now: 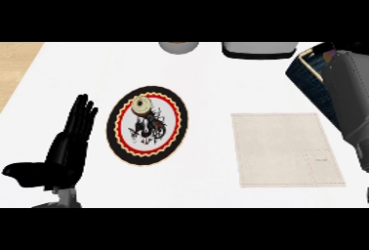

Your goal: Pick the can from the placemat and place it in the basket

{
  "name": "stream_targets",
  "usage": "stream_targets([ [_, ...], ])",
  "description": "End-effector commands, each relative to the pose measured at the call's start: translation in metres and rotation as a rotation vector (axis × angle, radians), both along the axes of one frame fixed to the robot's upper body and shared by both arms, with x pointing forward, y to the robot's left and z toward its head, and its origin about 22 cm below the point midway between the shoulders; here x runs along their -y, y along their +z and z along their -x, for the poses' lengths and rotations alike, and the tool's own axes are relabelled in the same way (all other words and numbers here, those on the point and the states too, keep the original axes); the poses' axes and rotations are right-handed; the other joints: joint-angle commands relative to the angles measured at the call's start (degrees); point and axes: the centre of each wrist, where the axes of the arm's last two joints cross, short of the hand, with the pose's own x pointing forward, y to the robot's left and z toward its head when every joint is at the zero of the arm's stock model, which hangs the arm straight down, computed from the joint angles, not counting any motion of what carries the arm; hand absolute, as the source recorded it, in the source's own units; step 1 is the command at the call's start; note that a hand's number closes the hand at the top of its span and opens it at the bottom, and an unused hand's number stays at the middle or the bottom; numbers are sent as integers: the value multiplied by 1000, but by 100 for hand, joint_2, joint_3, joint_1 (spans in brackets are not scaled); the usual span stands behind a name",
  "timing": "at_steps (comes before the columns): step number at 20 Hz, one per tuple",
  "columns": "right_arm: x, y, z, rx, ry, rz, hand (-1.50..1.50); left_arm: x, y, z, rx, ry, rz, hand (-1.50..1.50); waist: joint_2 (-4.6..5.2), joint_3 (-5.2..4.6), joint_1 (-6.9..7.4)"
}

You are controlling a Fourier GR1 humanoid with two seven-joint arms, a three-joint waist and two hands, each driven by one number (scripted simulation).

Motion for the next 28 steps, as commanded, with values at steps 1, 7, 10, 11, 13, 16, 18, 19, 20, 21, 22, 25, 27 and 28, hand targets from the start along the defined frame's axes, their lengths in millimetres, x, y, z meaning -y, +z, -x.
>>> stream_targets([
  [1,24,-16,12,18,-35,-55,150,8,-5,7,9,-2,-10,0,-9,1,-18],
  [7,8,-30,12,19,-53,-54,150,4,5,12,15,13,3,0,-6,1,22],
  [10,38,-40,26,61,-37,-87,150,1,-4,-3,-1,9,-1,0,-12,1,-37],
  [11,40,-45,28,55,-47,-93,150,13,0,-17,8,17,-8,0,-4,1,-44],
  [13,50,-49,34,83,-117,-77,150,-6,-6,-5,0,11,1,0,-3,1,-20],
  [16,41,-52,28,72,-146,-114,150,-7,-3,-5,9,1,11,0,16,2,46],
  [18,50,-60,33,33,-105,-136,-150,-10,0,-4,5,8,-11,0,8,2,27],
  [19,55,-46,30,24,-100,-124,-150,2,-8,1,3,-15,-6,0,8,2,29],
  [20,52,-63,41,36,-73,-129,-150,-3,-2,-6,8,26,-21,0,-8,1,-20],
  [21,66,-48,41,37,-67,-124,-150,-3,1,-12,13,17,6,0,-6,1,-21],
  [22,47,-68,36,68,-75,-112,-150,12,14,-1,18,-6,0,0,5,4,33],
  [25,61,-57,41,131,-67,-91,-150,1,-5,4,4,14,-15,0,6,2,24],
  [27,62,-51,44,216,-49,-58,-150,3,4,-15,14,12,-19,0,4,2,-24],
  [28,53,-64,45,230,-44,-32,-150,13,-9,13,-13,-6,0,0,-2,3,22],
])
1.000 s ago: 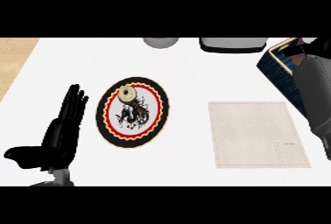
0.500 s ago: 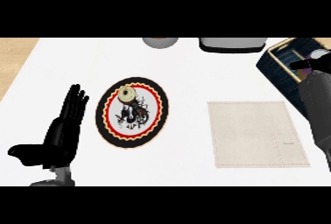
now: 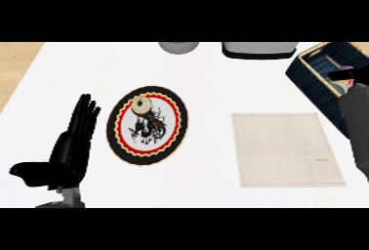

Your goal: Pick the can from the placemat and place it in the basket

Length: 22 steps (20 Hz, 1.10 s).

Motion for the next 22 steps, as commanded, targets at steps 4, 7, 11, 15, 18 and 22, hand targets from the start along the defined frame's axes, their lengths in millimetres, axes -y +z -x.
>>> stream_targets([
  [4,0,12,-1,159,-43,164,-150,8,-9,-6,-8,4,1,0,16,-2,11],
  [7,-6,26,9,211,-79,189,-150,4,-1,-2,0,17,-4,0,-30,-6,-80],
  [11,2,45,19,193,-159,211,-150,-4,7,-7,4,20,1,0,-34,-7,-87],
  [15,-8,51,44,260,-223,220,-150,-6,1,-1,-6,46,-6,0,-72,-11,-197],
  [18,-6,70,62,346,-252,191,-150,-7,1,6,3,34,-3,0,-81,-10,-201],
  [22,-12,78,110,403,-196,212,-150,-11,11,-6,-1,46,0,0,-72,-7,-224],
])
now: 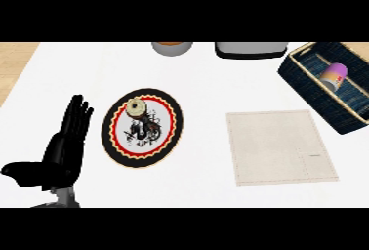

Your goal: Pick the can from the placemat and place it in the basket

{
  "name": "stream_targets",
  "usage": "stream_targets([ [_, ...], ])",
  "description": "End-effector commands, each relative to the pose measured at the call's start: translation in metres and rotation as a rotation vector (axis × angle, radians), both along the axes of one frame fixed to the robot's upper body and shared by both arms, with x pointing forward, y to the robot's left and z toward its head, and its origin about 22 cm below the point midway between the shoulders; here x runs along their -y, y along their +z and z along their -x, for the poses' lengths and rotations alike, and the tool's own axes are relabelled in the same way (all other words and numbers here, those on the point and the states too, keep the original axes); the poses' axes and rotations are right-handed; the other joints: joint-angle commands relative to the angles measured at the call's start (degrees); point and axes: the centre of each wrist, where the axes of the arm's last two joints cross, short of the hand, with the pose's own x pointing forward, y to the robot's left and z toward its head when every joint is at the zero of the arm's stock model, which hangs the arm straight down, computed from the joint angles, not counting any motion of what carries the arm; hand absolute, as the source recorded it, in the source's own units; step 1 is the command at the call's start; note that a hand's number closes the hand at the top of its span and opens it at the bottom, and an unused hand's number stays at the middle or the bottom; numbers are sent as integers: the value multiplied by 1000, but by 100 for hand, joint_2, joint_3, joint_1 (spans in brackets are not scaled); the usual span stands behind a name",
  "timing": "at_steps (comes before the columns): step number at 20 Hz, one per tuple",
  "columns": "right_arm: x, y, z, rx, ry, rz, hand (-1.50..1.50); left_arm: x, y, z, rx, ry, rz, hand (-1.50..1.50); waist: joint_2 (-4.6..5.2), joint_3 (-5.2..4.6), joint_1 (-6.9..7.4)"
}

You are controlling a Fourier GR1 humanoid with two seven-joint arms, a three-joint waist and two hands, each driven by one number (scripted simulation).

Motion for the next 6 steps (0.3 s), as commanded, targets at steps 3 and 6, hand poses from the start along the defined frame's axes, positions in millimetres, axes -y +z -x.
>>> stream_targets([
  [3,-24,28,65,90,43,-65,-150,-11,-5,14,8,4,3,0,5,1,46],
  [6,-22,31,101,112,81,-37,-150,1,4,-1,11,-10,-6,0,32,5,68],
])
